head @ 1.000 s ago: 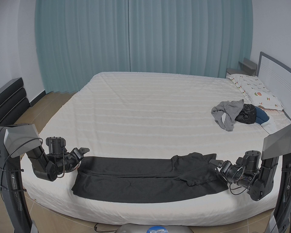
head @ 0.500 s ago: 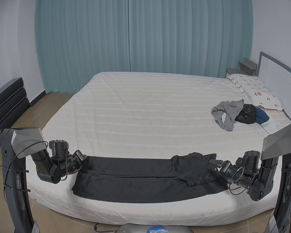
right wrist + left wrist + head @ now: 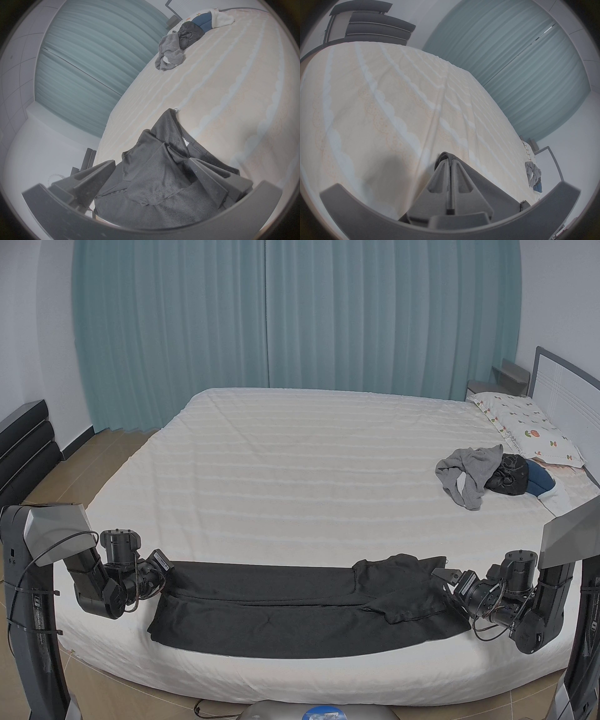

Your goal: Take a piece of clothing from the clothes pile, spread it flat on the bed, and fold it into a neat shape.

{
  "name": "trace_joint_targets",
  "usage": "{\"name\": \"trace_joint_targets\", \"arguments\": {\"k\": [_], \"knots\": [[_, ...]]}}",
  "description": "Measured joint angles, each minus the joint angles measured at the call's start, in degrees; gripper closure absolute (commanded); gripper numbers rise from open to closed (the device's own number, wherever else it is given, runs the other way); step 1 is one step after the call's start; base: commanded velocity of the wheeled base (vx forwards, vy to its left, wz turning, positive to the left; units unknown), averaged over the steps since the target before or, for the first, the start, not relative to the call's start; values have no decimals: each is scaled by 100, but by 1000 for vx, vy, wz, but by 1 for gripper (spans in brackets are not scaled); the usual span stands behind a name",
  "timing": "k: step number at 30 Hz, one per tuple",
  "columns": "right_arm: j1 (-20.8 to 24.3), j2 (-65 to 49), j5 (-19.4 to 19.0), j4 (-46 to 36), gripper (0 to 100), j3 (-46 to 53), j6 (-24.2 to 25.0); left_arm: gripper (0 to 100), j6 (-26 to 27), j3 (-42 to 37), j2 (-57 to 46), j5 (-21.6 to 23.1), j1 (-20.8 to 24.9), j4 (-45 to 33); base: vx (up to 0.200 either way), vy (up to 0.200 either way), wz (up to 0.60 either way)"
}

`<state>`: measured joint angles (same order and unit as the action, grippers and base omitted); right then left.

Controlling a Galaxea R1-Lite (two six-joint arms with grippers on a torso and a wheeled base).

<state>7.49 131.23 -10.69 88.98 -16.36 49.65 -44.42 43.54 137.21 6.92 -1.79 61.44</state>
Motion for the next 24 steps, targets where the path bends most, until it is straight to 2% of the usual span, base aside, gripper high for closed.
{"name": "trace_joint_targets", "arguments": {"k": [3, 4, 15, 21, 24], "knots": [[0, 0, 0, -2, 0, 7, 0, 100, -11, 9, -2, 2, 0, 0, 0, 0, 0], [0, 2, -1, 0, 0, 11, 0, 0, -20, 6, -5, 5, -2, -5, 0, 0, 0], [11, 2, 0, 0, 0, 21, 11, 0, -41, -160, -176, 123, -79, -7, 0, 0, 0], [11, -4, 0, -2, 0, 54, 18, 0, 26, -444, -463, 816, -168, -24, 0, 0, 0], [22, -4, 0, 0, 0, 62, 18, 0, 263, -496, -564, 1218, -189, -44, 0, 0, 0]]}}
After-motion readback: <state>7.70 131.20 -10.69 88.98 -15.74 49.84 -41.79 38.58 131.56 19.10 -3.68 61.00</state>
